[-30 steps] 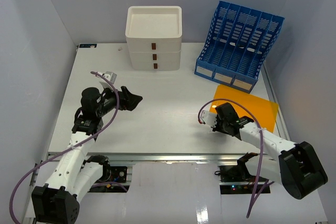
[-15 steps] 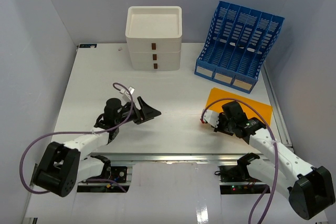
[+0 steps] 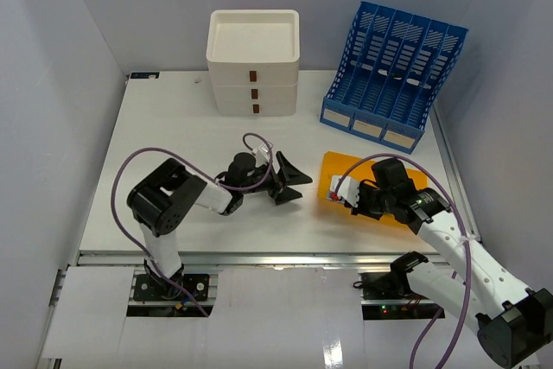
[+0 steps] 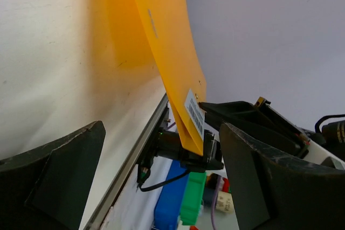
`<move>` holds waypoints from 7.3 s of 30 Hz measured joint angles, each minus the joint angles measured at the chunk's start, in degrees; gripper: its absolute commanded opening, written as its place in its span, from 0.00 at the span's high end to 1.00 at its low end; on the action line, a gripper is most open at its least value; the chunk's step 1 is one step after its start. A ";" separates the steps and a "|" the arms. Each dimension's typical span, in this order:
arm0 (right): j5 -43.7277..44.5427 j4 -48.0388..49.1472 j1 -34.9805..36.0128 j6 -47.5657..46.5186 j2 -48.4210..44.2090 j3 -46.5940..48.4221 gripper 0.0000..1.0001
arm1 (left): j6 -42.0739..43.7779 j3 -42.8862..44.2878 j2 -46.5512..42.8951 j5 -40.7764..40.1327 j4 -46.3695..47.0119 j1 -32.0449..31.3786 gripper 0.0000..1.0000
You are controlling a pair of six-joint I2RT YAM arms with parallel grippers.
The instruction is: Organize the desk
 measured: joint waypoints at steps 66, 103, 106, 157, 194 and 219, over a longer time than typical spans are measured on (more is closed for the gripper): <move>-37.85 -3.06 -17.63 -15.48 14.34 37.66 0.17 | 77.41 36.88 -29.32 -22.21 -74.60 -3.39 0.98; -43.41 -19.74 -0.04 -28.48 41.34 57.37 0.45 | 95.08 34.58 -44.88 -17.38 -88.68 -3.07 1.00; -42.58 -20.44 -0.01 -28.75 41.24 57.43 0.61 | 95.95 34.49 -45.45 -17.51 -88.62 -3.10 0.99; -65.80 -20.08 -16.29 -12.09 33.47 60.38 0.92 | 78.14 -10.88 -71.77 -26.88 -30.30 -3.25 0.02; -73.27 45.42 -16.98 44.78 22.56 35.78 0.92 | 69.87 -4.67 -44.18 -1.06 -0.82 -3.14 0.63; -73.92 64.21 -18.35 61.05 22.26 31.12 0.81 | 78.42 7.81 -44.94 5.09 -23.78 -2.47 1.00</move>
